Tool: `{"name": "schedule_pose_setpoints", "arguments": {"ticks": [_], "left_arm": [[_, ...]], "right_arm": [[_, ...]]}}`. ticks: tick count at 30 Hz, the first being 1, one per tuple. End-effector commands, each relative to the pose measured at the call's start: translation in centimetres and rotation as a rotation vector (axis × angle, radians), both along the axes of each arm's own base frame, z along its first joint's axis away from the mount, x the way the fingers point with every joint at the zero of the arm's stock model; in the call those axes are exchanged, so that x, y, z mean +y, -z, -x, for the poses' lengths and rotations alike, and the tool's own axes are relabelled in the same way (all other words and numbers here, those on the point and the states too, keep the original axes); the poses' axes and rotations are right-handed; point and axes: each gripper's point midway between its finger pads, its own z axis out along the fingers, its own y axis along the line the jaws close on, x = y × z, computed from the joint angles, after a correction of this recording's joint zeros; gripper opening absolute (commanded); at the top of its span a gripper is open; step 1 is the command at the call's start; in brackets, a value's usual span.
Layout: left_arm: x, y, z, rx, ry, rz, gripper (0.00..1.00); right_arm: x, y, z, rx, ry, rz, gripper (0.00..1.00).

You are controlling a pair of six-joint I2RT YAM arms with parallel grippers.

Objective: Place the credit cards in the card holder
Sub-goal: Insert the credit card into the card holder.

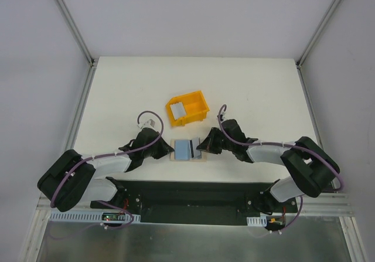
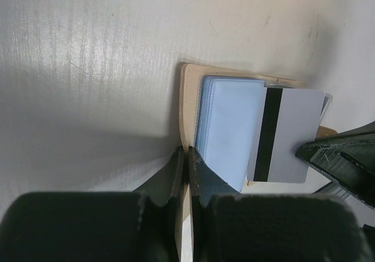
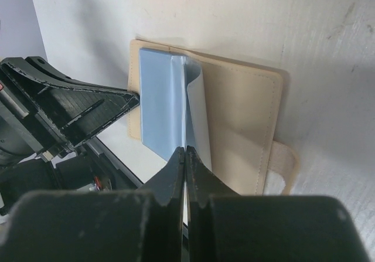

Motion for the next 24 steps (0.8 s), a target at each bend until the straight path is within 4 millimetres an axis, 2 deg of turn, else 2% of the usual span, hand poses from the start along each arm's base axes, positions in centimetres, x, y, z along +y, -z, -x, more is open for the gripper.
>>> {"name": "schedule_pose_setpoints", "arguments": {"ticks": [1, 9, 14, 24], "left_arm": [[0.1, 0.6, 0.4, 0.019, -0.001, -0.002, 0.00], [0.3, 1.3, 0.7, 0.038, -0.013, 0.001, 0.00], [0.4, 1.3, 0.7, 0.036, -0.020, 0.003, 0.00], [0.4, 1.3, 0.7, 0.036, -0.026, 0.003, 0.00]], "right_arm": [[0.7, -1.1, -0.9, -0.055, 0.019, -0.058, 0.00], [1.4, -1.0, -0.7, -0.079, 0.009, -0.105, 0.01], [1.9, -0.2, -0.2, -0.060, -0.006, -0.107, 0.00], [2.0, 0.4, 0.0, -0.064, -0.013, -0.100, 0.00]]}}
